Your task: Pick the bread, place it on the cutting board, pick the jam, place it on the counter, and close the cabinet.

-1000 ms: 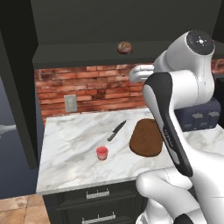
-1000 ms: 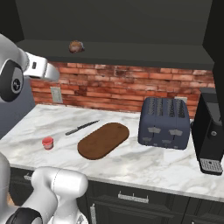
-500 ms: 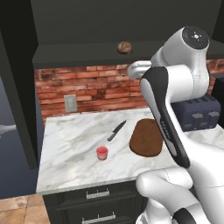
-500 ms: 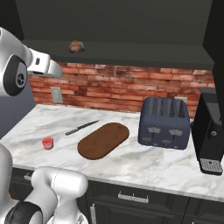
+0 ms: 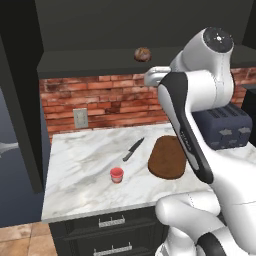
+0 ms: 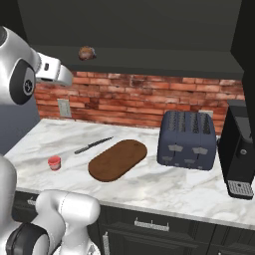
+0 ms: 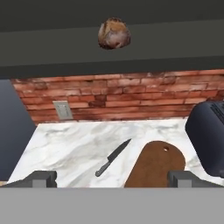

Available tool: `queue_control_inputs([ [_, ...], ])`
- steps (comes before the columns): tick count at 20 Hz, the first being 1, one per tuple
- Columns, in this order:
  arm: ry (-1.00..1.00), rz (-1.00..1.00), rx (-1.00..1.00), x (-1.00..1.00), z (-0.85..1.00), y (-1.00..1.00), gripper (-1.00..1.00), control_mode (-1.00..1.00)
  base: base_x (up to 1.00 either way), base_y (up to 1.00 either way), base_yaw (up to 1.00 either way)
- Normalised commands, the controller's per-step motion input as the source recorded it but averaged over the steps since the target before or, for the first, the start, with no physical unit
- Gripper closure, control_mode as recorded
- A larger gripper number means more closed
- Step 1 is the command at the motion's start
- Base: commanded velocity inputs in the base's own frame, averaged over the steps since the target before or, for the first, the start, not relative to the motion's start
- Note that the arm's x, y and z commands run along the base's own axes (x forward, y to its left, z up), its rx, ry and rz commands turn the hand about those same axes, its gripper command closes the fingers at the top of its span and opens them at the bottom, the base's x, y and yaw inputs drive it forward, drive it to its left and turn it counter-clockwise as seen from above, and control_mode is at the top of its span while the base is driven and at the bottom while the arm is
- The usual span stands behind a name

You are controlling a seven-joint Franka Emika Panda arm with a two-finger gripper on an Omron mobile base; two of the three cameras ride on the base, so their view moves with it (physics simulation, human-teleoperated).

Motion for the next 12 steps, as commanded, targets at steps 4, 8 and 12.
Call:
queue_control_inputs([
  [4, 0.0, 0.0, 0.0, 0.23, 0.0, 0.0, -1.0, -1.0, 0.0, 0.0, 0.0],
  [8, -0.02, 0.0, 0.0, 0.17, 0.02, 0.0, -1.0, -1.0, 0.0, 0.0, 0.0],
  [12, -0.05, 0.0, 0.0, 0.08, 0.12, 0.0, -1.0, -1.0, 0.0, 0.0, 0.0],
])
